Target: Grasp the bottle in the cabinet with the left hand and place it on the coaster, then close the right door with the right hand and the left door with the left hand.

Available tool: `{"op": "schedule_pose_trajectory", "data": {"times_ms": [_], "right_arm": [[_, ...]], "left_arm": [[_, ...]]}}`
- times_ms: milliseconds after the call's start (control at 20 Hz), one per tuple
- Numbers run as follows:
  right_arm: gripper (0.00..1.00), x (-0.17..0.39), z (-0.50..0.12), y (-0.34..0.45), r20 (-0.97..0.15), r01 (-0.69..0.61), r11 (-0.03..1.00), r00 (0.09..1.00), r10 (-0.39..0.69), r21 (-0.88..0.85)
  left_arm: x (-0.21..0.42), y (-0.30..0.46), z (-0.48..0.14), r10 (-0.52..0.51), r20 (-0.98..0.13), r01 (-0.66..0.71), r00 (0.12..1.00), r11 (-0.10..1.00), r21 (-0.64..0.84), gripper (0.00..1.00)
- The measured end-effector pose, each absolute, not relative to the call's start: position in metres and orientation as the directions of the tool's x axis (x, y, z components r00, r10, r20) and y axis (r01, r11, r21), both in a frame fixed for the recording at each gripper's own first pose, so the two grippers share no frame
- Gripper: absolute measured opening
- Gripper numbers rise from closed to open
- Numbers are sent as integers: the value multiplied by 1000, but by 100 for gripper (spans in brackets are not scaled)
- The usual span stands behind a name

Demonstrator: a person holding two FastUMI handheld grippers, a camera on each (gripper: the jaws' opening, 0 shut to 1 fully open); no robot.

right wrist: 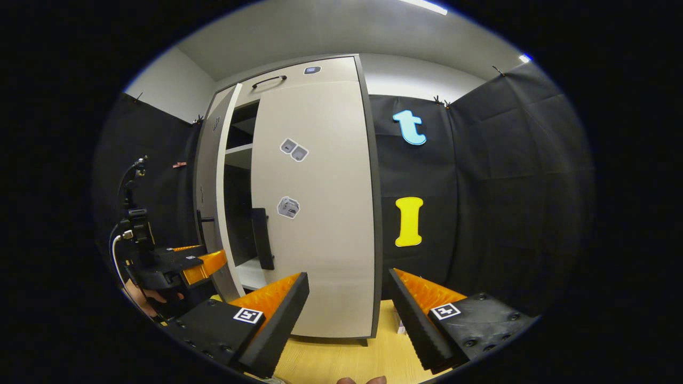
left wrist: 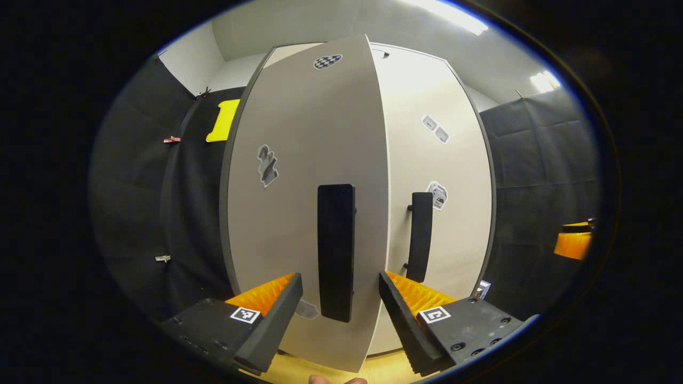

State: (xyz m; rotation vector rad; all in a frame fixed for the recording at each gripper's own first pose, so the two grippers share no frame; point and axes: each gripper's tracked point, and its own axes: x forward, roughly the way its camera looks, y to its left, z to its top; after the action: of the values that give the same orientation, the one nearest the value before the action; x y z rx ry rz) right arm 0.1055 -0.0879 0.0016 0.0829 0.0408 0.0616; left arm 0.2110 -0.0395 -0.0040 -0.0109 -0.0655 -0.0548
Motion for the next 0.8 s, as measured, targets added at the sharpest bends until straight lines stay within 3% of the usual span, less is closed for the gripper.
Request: {"op": "schedule_pose_trajectory", "data": {"times_ms": [500, 800], "right_arm": [[98, 108, -4, -106, -62, -27, 997, 998, 32, 75], [98, 98, 1, -95, -57, -33, 997, 998, 37, 73]], "left_arm": [[249, -52, -1, -47, 63, 46, 997, 999, 19, 93], [232, -52, 3, -59, 72, 58, 996, 998, 15, 93]]}}
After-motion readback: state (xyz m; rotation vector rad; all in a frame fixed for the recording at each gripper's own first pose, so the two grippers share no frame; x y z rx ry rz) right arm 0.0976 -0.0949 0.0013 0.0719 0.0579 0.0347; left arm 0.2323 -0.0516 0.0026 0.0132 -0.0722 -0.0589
